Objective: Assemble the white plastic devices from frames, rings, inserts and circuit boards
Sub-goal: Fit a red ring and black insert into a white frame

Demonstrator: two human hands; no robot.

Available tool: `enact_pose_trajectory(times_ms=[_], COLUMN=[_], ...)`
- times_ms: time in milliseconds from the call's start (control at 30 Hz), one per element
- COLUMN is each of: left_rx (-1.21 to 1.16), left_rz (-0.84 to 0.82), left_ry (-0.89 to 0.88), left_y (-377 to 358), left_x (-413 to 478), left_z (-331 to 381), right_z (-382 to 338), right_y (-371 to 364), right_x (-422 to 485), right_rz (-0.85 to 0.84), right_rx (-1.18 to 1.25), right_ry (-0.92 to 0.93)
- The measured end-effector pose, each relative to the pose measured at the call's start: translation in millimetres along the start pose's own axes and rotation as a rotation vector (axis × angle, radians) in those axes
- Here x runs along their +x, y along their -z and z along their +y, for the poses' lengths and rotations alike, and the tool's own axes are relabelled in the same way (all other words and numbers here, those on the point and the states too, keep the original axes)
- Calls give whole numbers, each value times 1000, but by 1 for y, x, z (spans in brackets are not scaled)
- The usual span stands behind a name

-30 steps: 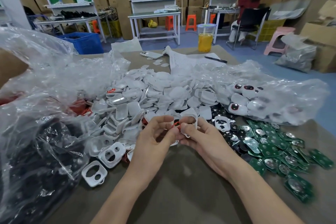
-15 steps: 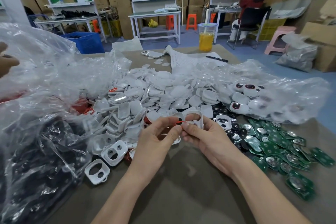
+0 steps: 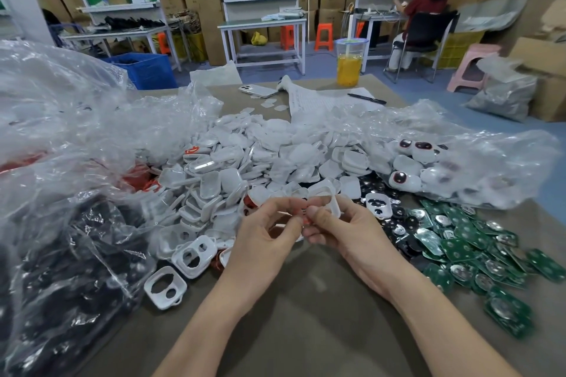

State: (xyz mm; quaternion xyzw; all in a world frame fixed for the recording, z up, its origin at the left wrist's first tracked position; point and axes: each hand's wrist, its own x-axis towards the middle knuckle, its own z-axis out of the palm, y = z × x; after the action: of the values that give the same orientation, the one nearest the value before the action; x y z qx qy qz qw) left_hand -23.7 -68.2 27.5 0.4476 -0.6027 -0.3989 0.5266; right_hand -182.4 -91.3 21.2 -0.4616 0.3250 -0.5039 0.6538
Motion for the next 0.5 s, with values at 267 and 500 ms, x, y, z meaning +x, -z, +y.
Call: enact_pose_trajectory(times_ms=[267,500], left_rx=[87,147], left_rz=[52,79], left_ry=[99,37], left_y=[2,0], left_x=[3,3], left_z=[-7,-4], right_z=[1,1], right_y=[1,0], right_x=[0,-1], right_rz=[11,-14], right_rx=[-81,-84], right_ry=[-15,-15])
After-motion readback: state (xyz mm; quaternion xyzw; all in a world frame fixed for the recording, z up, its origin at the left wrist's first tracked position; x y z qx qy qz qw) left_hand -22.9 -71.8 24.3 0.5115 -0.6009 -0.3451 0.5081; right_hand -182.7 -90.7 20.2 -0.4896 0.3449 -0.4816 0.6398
